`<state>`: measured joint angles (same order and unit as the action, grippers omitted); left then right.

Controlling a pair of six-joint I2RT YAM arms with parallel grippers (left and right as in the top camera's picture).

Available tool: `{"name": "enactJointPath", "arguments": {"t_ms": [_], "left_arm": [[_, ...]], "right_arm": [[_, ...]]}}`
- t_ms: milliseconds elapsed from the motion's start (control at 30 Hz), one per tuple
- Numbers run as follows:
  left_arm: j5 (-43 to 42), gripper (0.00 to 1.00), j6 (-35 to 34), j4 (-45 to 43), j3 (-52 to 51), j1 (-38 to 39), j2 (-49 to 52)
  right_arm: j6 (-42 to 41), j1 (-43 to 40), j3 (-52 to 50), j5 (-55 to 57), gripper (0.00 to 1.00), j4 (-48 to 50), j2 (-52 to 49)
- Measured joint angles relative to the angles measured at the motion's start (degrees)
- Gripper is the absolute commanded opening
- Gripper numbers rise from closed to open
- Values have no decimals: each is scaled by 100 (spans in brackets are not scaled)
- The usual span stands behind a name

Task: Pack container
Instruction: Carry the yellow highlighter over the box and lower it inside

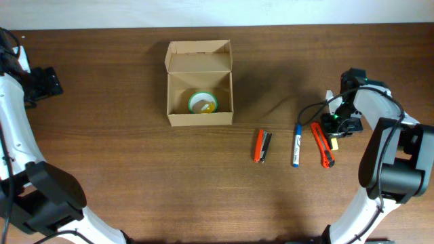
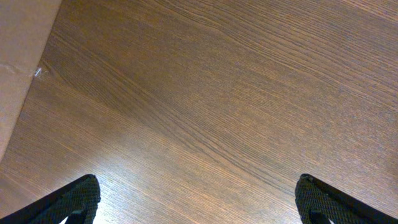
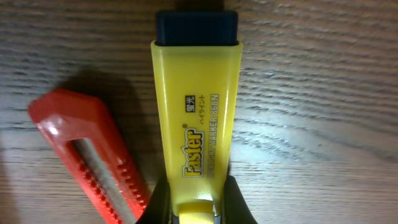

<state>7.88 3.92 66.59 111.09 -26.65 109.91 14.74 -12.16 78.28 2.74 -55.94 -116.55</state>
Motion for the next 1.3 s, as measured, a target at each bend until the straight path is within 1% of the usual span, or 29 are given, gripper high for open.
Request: {"name": "enactJointPath", "arguments": {"t_ms": [133, 233, 400, 500, 633, 767, 867, 933, 1067, 1233, 1300], "left_arm": [[0, 100, 0, 0, 0, 0, 0], [0, 100, 0, 0, -2, 0, 0], [-2, 100, 0, 0, -2, 0, 0], [-2, 100, 0, 0, 0, 0, 0], [-2, 100, 0, 0, 0, 0, 0], [-2, 100, 0, 0, -2, 0, 0], [-2, 100, 0, 0, 0, 0, 0], [0, 100, 0, 0, -2, 0, 0], [-2, 100, 0, 0, 0, 0, 0], [-2, 100, 0, 0, 0, 0, 0], [-2, 100, 0, 0, -2, 0, 0]], "right_arm": [[-155, 28, 164, -308, 3, -326, -9], [-267, 33, 483, -428, 4, -564, 68], [-476, 72, 1016, -466, 4, -918, 608], [-575, 284, 1298, -542, 4, -1062, 992], [-693, 809, 1589, -590, 3, -1117, 1353], [-726, 1729, 2232, -625, 4, -1121, 1534], [-710, 2310, 2518, -651, 4, -1071, 1552], [-614, 2638, 2570, -654, 4, -1047, 1558], [-144, 3244, 2575, -638, 4, -988, 1558], [249, 3958, 2577, -234, 3, -348, 1556], [321, 4116, 2588, -103, 3, -258, 1517]]}}
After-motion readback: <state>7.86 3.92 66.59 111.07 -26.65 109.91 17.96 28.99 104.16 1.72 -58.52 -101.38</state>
